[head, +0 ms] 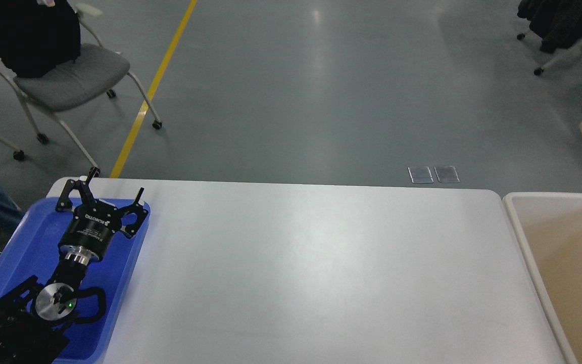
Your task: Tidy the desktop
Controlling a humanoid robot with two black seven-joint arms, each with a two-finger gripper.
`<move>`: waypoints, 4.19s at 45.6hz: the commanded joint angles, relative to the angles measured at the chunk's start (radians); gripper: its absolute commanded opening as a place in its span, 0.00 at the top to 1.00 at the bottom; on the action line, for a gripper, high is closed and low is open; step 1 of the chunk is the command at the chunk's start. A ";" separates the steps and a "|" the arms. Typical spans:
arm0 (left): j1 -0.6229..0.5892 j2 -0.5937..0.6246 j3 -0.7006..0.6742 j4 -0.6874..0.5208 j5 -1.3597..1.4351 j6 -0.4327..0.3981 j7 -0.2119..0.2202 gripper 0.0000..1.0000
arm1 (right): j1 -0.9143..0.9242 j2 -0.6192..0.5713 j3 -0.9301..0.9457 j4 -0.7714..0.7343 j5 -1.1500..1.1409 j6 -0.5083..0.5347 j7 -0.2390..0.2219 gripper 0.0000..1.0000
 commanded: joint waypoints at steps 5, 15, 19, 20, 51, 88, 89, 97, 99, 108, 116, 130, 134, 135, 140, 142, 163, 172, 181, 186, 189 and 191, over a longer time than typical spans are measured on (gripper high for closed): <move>0.000 0.000 0.000 0.000 0.000 0.001 0.000 0.01 | -0.528 0.131 0.599 -0.489 0.132 -0.186 -0.031 1.00; 0.000 0.000 0.000 0.000 0.000 0.001 0.000 0.01 | -0.669 0.256 0.828 -0.653 0.163 -0.166 -0.037 1.00; 0.000 0.000 0.000 0.000 0.000 0.001 0.000 0.01 | -0.704 0.286 0.895 -0.690 0.164 -0.131 -0.037 1.00; 0.000 0.000 0.000 0.000 0.000 0.001 0.000 0.01 | -0.714 0.293 0.912 -0.707 0.166 -0.118 -0.037 1.00; 0.000 0.000 -0.002 0.000 0.000 0.001 0.000 0.01 | -0.951 0.365 1.119 -0.918 0.305 0.024 -0.021 1.00; 0.000 0.000 -0.002 0.000 0.000 0.001 0.000 0.01 | -1.002 0.362 1.118 -0.918 0.335 0.026 0.036 0.00; 0.000 0.000 -0.002 0.000 0.000 0.001 0.000 0.01 | -1.002 0.362 1.118 -0.917 0.335 0.026 0.035 0.00; 0.000 0.000 -0.002 0.000 0.000 0.001 0.000 0.01 | -1.001 0.367 1.103 -0.911 0.327 0.027 0.035 0.00; 0.000 0.000 -0.002 0.000 0.000 0.001 0.000 0.01 | -0.996 0.365 1.099 -0.905 0.324 0.027 0.035 0.00; 0.000 0.000 -0.002 0.000 0.000 0.001 0.000 0.01 | -0.956 0.364 1.095 -0.885 0.310 0.027 0.035 0.00; -0.002 0.000 -0.002 0.000 0.000 0.001 0.000 0.01 | -0.912 0.358 1.046 -0.779 0.264 0.024 0.035 0.00; -0.002 0.000 -0.001 0.000 0.000 0.001 0.000 0.01 | -0.780 0.234 0.848 -0.552 0.244 0.017 0.035 0.00; -0.002 0.000 -0.002 0.000 0.000 0.001 0.000 0.01 | -0.728 0.178 0.797 -0.454 0.244 0.012 0.035 0.00; -0.002 0.000 0.000 0.000 0.000 0.001 0.000 0.01 | -0.717 0.165 0.787 -0.432 0.244 0.012 0.035 0.00; -0.002 0.000 -0.002 0.000 0.000 0.001 0.000 0.01 | -0.665 0.108 0.762 -0.327 0.240 0.012 0.035 0.00; -0.002 0.000 -0.002 0.000 0.000 0.001 0.000 0.01 | -0.648 0.091 0.762 -0.294 0.229 0.011 0.035 0.00; -0.002 0.000 0.000 0.000 0.000 0.001 0.000 0.01 | -0.508 0.129 0.777 -0.161 0.062 0.004 0.033 0.00; -0.002 0.000 0.000 0.000 0.000 0.001 0.000 0.01 | -0.467 0.235 0.796 -0.171 0.118 0.006 0.035 0.00; -0.002 0.000 0.000 0.000 0.000 0.001 0.000 0.01 | -0.439 0.330 0.872 -0.210 0.285 0.007 0.035 0.00; -0.002 0.000 0.000 0.000 0.000 0.001 0.000 0.01 | -0.447 0.401 0.973 -0.251 0.341 0.009 0.036 0.00; -0.002 0.000 0.000 0.000 0.000 0.001 0.000 0.01 | -0.464 0.434 1.052 -0.260 0.353 0.011 0.036 0.00; -0.002 0.000 0.000 0.000 0.000 0.001 0.000 0.01 | -0.488 0.457 1.108 -0.268 0.355 0.014 0.036 0.00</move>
